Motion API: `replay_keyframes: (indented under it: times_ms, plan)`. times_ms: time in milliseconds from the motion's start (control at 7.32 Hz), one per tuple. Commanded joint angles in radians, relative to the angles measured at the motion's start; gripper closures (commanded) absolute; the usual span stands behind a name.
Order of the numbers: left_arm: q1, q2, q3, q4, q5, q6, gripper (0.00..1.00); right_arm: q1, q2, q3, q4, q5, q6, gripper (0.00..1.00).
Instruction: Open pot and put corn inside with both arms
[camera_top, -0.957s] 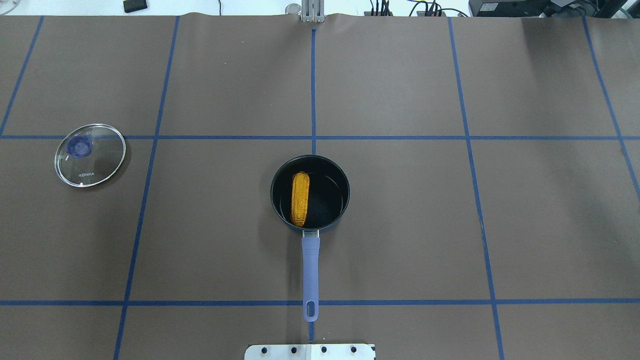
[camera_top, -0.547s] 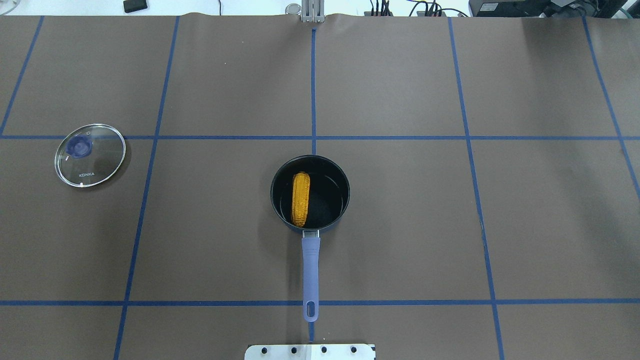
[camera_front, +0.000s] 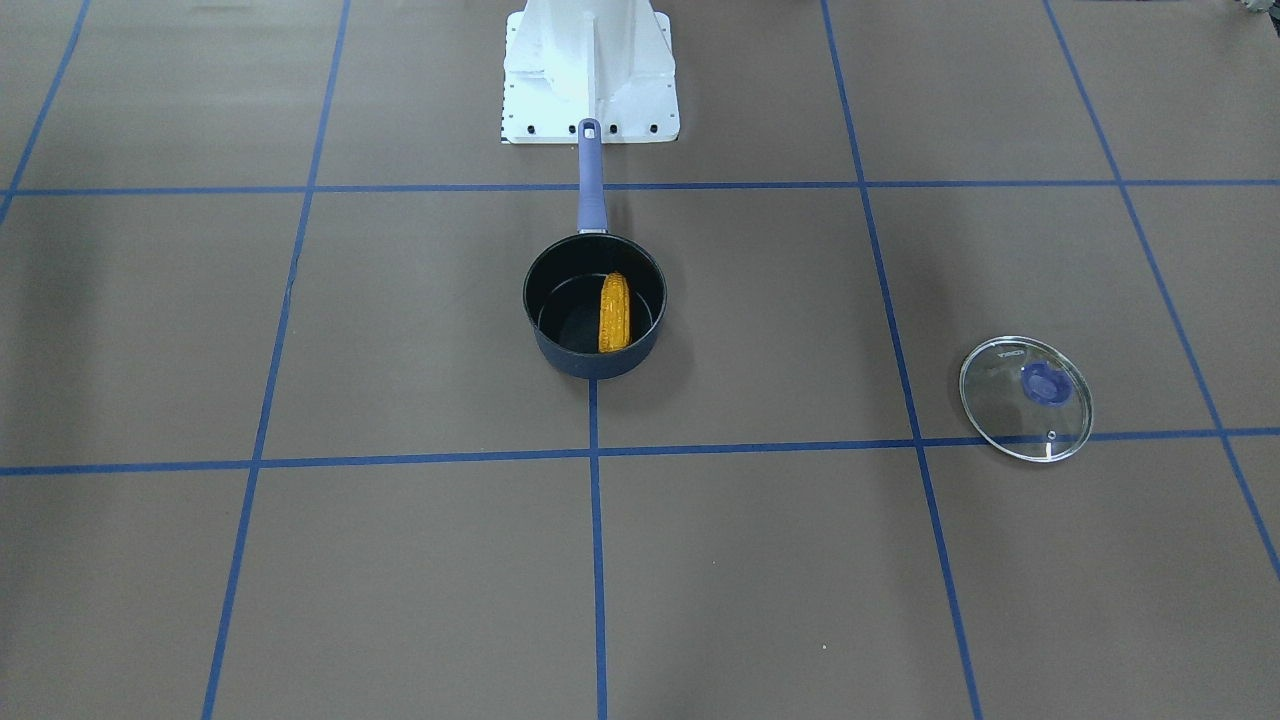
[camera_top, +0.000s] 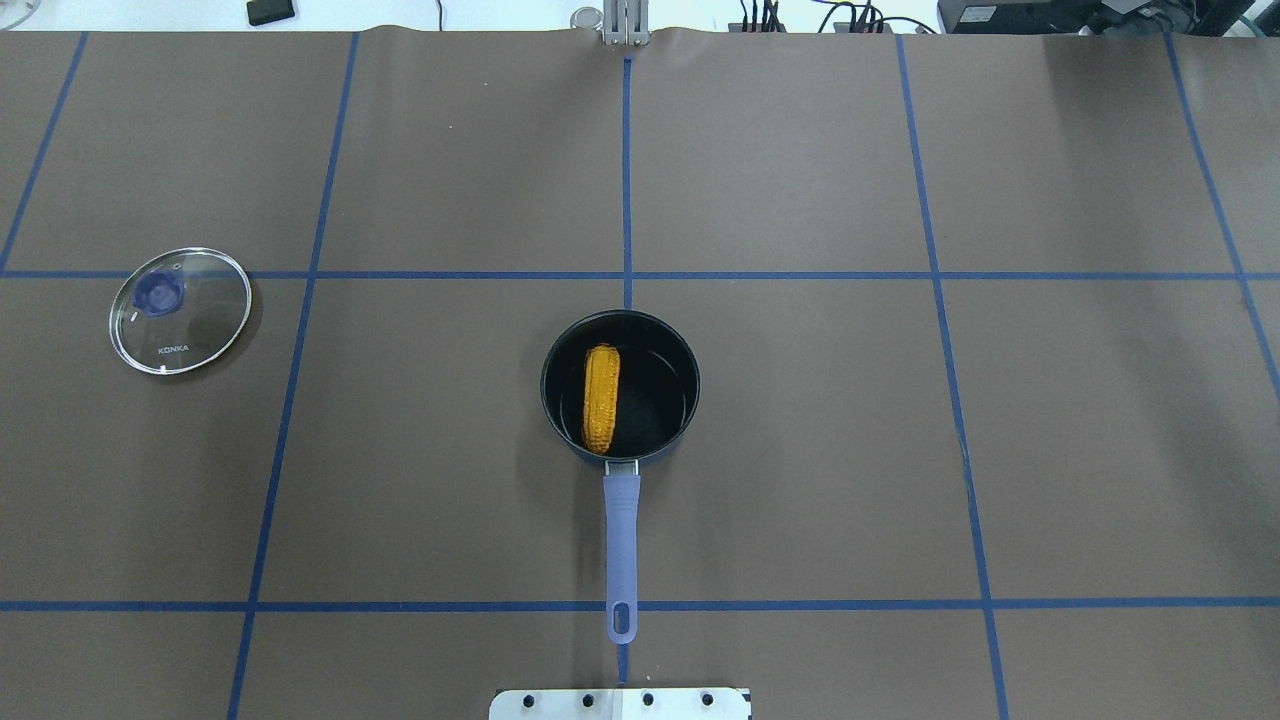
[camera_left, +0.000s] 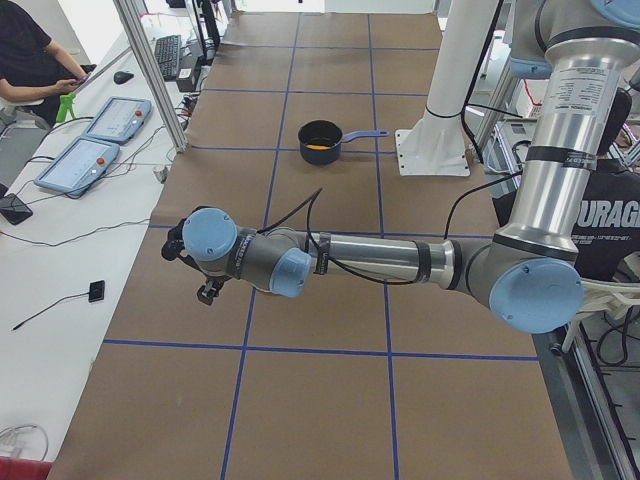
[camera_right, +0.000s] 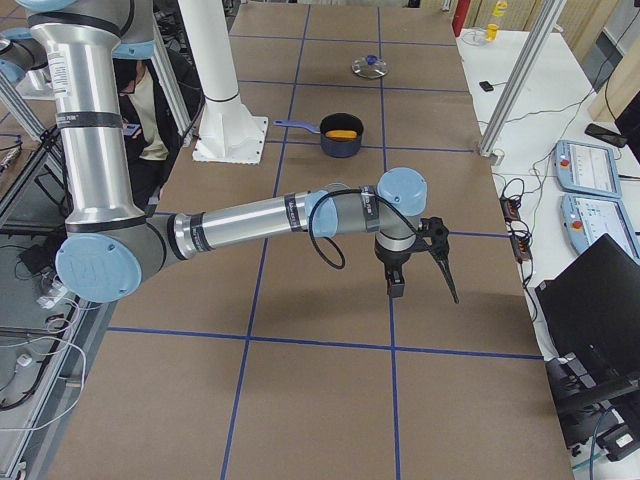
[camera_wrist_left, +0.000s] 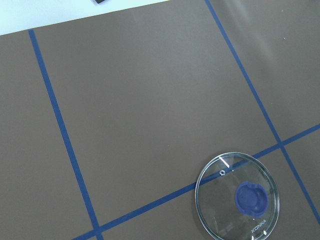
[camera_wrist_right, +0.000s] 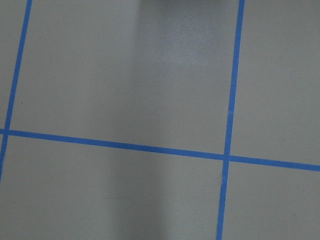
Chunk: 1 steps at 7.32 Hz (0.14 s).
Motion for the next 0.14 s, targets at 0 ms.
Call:
replay_keyframes:
  times_ms: [0]
  plan:
    - [0.0, -0.004, 0.0, 0.001, 0.001, 0.0, 0.03, 0.001, -0.002, -0.002, 0.001, -0.002, -0.002, 0.0]
